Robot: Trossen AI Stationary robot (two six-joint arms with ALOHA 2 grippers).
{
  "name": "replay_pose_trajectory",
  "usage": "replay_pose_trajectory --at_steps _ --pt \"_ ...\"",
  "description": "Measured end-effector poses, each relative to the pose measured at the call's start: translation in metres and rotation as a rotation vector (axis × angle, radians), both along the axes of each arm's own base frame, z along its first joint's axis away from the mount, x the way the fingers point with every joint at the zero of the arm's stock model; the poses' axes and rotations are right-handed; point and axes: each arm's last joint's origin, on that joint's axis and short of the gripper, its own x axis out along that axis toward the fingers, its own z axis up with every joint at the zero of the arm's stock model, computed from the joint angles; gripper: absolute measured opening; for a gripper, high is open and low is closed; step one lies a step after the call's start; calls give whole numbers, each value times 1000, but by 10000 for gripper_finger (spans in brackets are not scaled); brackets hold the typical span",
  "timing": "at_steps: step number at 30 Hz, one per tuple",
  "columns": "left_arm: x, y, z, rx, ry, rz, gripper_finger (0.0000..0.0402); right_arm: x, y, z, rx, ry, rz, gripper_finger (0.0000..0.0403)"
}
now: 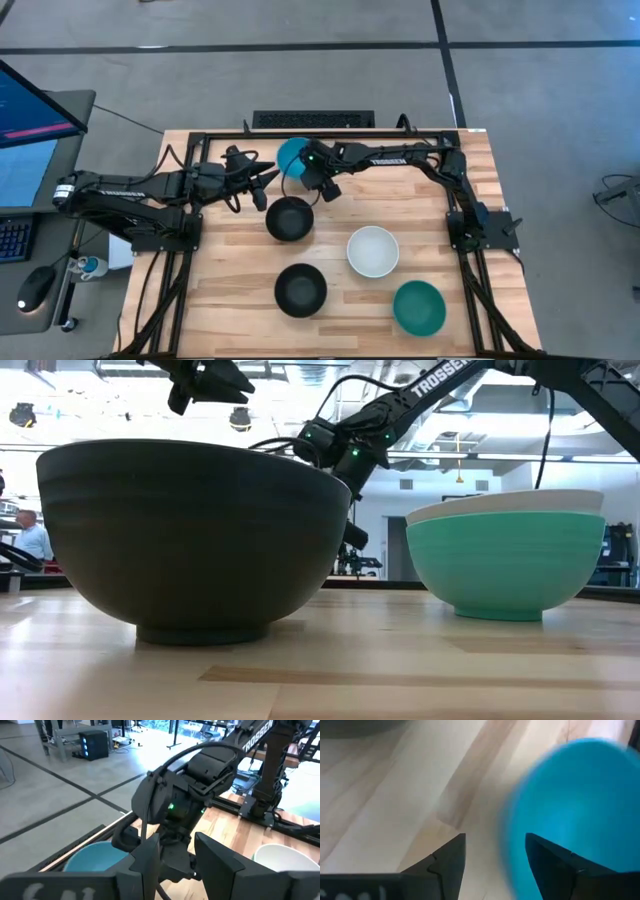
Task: Nest bowls inside each other
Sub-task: Stack the blue bowl on top of the white bowl
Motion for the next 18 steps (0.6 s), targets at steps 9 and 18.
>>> replay_pose_trajectory --at_steps 9,18 --pt "0 0 0 -9 -1 -2 115 4 -6 11 2 -42 -28 207" --pt "0 0 0 -11 -3 -1 115 3 -5 10 9 -28 -29 138"
